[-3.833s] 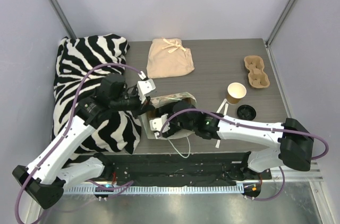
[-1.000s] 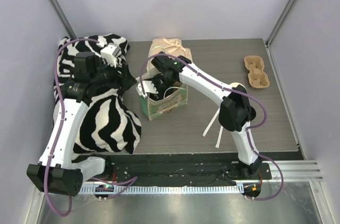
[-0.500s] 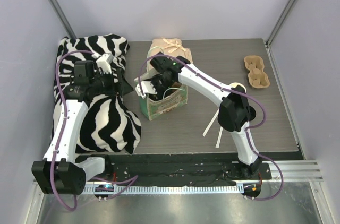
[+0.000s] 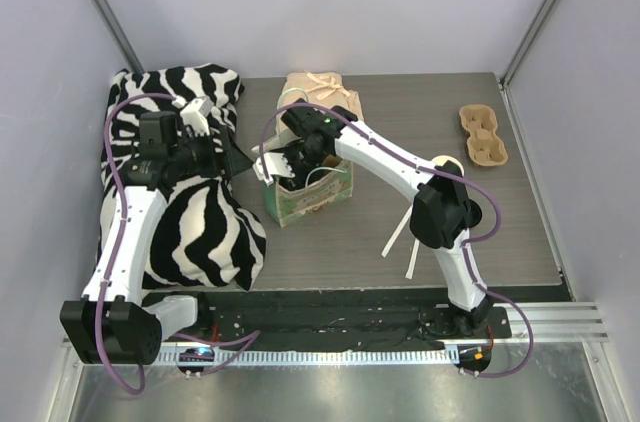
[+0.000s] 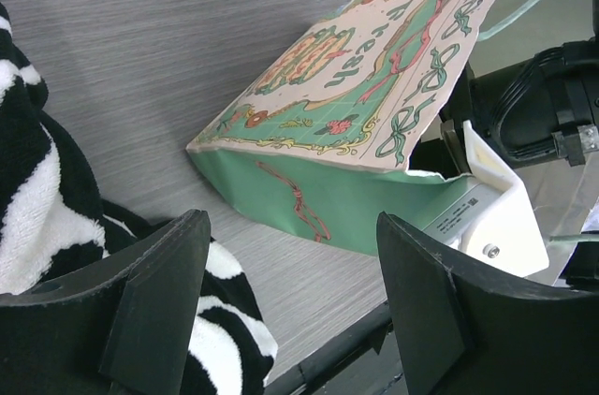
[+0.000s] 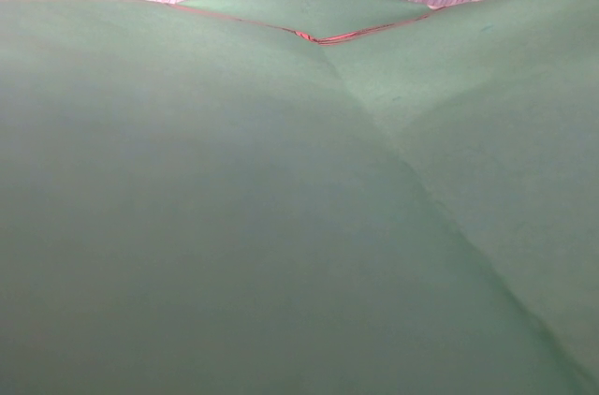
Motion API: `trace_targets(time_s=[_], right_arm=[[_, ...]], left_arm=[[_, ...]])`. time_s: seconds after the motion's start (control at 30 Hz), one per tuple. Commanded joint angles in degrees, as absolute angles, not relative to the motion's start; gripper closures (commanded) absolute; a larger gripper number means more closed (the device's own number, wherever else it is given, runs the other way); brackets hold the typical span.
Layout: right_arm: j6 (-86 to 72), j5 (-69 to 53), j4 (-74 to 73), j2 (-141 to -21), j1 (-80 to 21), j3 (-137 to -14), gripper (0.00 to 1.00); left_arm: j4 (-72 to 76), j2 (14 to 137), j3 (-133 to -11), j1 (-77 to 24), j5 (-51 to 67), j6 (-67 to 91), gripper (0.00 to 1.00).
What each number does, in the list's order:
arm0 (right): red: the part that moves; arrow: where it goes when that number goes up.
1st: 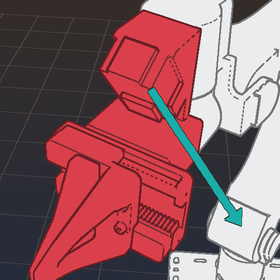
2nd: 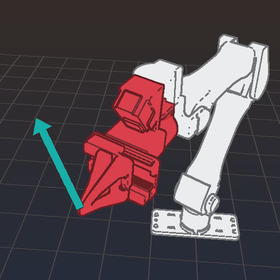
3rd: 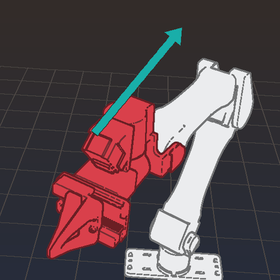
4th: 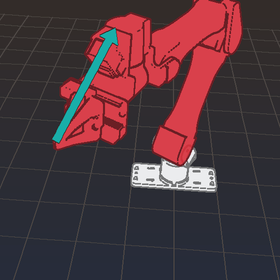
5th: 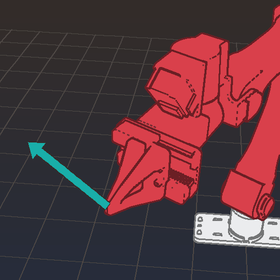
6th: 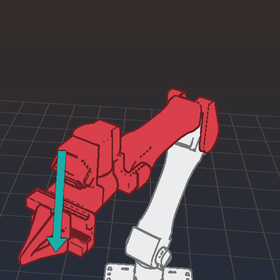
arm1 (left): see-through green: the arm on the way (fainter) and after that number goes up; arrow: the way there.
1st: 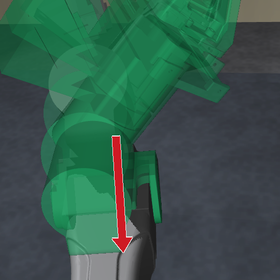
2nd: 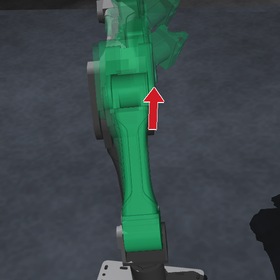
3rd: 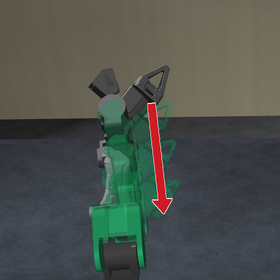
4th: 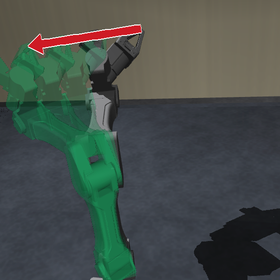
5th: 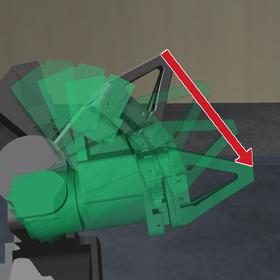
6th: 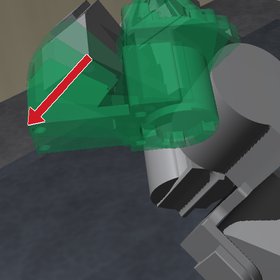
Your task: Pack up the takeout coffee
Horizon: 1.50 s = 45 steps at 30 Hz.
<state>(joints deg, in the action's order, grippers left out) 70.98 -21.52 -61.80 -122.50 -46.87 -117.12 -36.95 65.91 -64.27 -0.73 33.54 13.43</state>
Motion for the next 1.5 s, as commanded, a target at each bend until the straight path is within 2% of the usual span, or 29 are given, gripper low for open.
trace_targets(time_s=[0.0, 0.23, 0.27, 0.33, 0.37, 0.43, 0.7, 0.9, 1.23, 1.47], right_arm=[[69.17, -20.48, -66.36, -122.26, -47.72, -116.19, 0.23], [68.12, -20.65, -65.92, -121.47, -47.64, -116.19, 0.21], [67.94, -20.65, -65.57, -121.29, -47.64, -116.37, 0.16], [67.59, -20.65, -65.39, -121.20, -47.55, -116.63, 0.13], [67.33, -20.74, -65.39, -121.03, -47.55, -117.07, 0.05], [66.45, -20.74, -65.22, -120.85, -47.46, -117.68, 0.00], [61.79, -20.48, -61.53, -118.31, -46.32, -120.23, 0.00], [60.56, -20.13, -60.38, -116.37, -46.23, -119.89, 0.00], [59.77, -19.42, -55.81, -112.85, -46.23, -111.89, 0.00], [57.75, -20.48, -54.06, -110.05, -46.14, -111.80, 0.00]], left_arm=[[-34.10, 66.71, -66.80, -0.53, 35.59, 15.20, 0.23], [-31.64, 67.06, -67.85, -0.53, 37.18, 17.40, 0.23], [-31.64, 67.06, -67.85, -0.53, 37.18, 17.40, 0.22], [-31.64, 66.97, -67.85, -0.53, 37.00, 17.23, 0.22], [-31.64, 66.97, -67.94, -0.53, 36.83, 17.23, 0.21], [-31.99, 66.97, -68.11, -0.53, 36.21, 17.14, 0.20], [-32.78, 66.53, -68.47, -0.53, 35.16, 16.96, 0.12], [-32.17, 65.22, -68.20, -0.53, 35.07, 17.49, 0.12], [-31.02, 64.25, -68.73, -0.53, 36.21, 18.28, 0.12], [-31.55, 63.81, -68.38, -0.62, 36.56, 18.37, 0.12]])
